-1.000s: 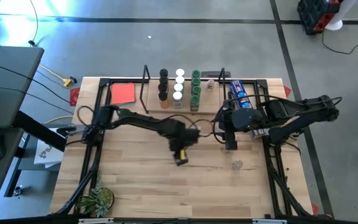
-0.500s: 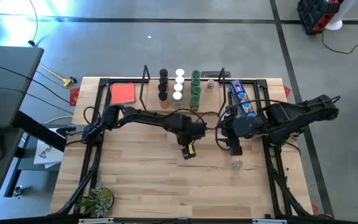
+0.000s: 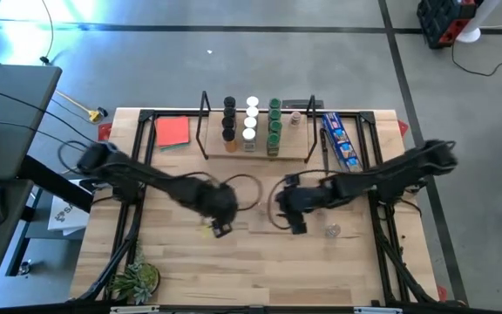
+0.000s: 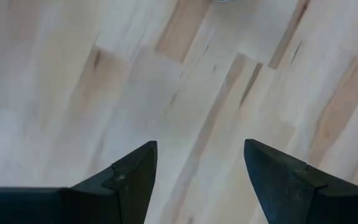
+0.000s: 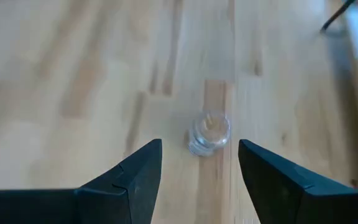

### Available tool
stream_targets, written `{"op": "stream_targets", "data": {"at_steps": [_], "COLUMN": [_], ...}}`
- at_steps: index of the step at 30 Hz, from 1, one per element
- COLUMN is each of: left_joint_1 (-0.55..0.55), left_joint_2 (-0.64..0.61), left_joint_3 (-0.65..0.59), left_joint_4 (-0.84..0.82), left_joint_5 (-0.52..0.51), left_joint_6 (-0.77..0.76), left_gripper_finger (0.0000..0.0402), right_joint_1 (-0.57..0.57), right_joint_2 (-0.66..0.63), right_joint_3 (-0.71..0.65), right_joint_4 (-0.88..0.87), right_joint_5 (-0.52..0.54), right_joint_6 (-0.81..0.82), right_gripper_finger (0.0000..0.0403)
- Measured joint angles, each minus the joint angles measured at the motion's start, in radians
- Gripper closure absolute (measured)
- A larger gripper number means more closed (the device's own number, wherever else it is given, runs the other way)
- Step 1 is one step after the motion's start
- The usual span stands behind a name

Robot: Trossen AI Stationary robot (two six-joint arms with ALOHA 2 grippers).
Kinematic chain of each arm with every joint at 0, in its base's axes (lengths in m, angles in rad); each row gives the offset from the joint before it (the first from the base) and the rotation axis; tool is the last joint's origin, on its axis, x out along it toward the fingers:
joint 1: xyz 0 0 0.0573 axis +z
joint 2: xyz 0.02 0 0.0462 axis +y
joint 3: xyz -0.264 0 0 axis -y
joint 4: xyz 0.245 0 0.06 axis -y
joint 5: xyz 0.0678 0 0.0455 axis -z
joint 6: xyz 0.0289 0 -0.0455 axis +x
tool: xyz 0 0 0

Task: Shelf spices
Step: Put the brown seasoning bottle on the shelf aligned with the other brown seasoning bottles

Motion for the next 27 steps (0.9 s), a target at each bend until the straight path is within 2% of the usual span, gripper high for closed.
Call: {"op": "stream_targets", "data": {"at_steps": [4, 7, 13, 17, 22, 27], "left_joint_1": [-0.072, -0.118, -0.180, -0.199, -0.210, -0.210], "left_joint_2": [-0.149, -0.211, -0.241, -0.237, -0.237, -0.237], "left_joint_3": [-0.196, -0.298, -0.396, -0.422, -0.426, -0.426], "left_joint_4": [0.141, 0.217, 0.285, 0.335, 0.363, 0.365], "left_joint_5": [-0.121, -0.203, -0.239, -0.245, -0.285, -0.304], "left_joint_6": [-0.179, -0.294, -0.406, -0.414, -0.405, -0.394], "left_gripper_finger": [0.0165, 0.0165, 0.0165, 0.0165, 0.0165, 0.0165], "right_joint_1": [-0.028, -0.059, -0.096, -0.107, -0.111, -0.118], "right_joint_2": [0.180, 0.300, 0.469, 0.530, 0.542, 0.541], "right_joint_3": [0.149, 0.278, 0.495, 0.547, 0.546, 0.546], "right_joint_4": [-0.088, -0.192, -0.394, -0.453, -0.455, -0.450], "right_joint_5": [0.003, 0.015, -0.036, -0.053, -0.103, -0.119], "right_joint_6": [-0.060, -0.064, -0.076, -0.076, -0.072, -0.047], "right_gripper_finger": [0.0197, 0.0197, 0.0197, 0.0197, 0.0206, 0.0274]}}
